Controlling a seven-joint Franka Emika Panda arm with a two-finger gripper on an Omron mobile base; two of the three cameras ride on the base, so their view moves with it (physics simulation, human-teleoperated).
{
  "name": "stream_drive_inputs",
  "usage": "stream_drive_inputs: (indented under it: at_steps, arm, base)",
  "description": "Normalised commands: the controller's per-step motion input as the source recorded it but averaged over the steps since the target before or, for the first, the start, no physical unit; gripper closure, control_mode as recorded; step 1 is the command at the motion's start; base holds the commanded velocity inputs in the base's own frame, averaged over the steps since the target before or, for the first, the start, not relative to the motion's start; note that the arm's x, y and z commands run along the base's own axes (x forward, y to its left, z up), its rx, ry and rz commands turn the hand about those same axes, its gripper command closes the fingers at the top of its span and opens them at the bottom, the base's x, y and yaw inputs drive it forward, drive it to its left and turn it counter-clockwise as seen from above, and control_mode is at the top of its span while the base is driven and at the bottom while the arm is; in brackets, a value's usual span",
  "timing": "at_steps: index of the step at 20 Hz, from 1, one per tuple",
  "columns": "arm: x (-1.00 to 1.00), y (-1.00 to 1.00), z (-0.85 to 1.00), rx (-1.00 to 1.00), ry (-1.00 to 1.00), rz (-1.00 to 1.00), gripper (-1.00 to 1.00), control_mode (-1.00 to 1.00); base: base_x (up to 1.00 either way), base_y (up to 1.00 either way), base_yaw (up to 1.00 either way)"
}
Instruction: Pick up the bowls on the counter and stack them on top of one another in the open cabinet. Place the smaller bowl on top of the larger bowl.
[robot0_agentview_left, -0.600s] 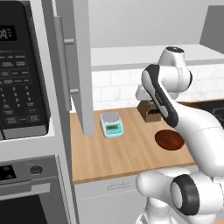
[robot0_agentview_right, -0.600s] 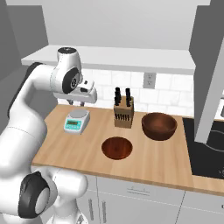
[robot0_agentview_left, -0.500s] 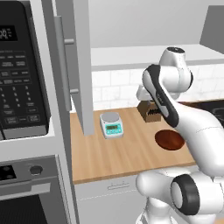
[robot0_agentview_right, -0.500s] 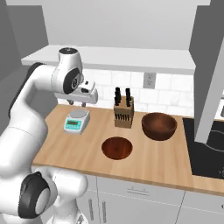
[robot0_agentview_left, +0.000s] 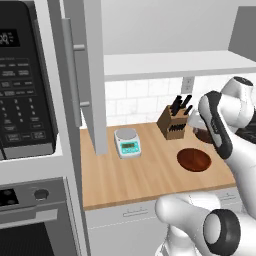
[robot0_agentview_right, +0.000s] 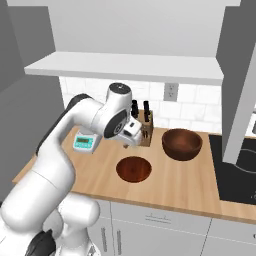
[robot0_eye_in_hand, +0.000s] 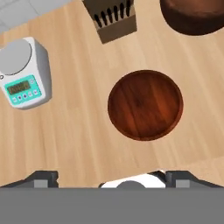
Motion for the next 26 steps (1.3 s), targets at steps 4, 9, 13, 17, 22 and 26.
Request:
stream_drive_inputs:
  at_steps: [4,9,13,17,22,26]
  arm:
    - [0.07,-1.0,-0.73,0.09,0.01,-0.2,-1.0,-1.0]
    - [0.74,-1.0,-0.66,0.01,0.15,-0.02,-1.0,-1.0]
    - [0.83,-0.83,-0.7,0.0,0.3,-0.01,-1.0,-1.0]
    - [0.14,-0.15,-0.11,0.03,0.11,-0.05,-1.0,-1.0]
    - [-0.03,0.01,-0.28,0.04,0.0,0.0,-1.0,-1.0]
    - [0.0,0.14,-0.45,0.06,0.01,0.0,-1.0,-1.0]
  base:
    - [0.0,0.0,0.0]
    - [0.0,0.0,0.0]
    - [0.0,0.0,0.0]
    - [0.0,0.0,0.0]
    - [0.0,0.0,0.0]
    - [0.0,0.0,0.0]
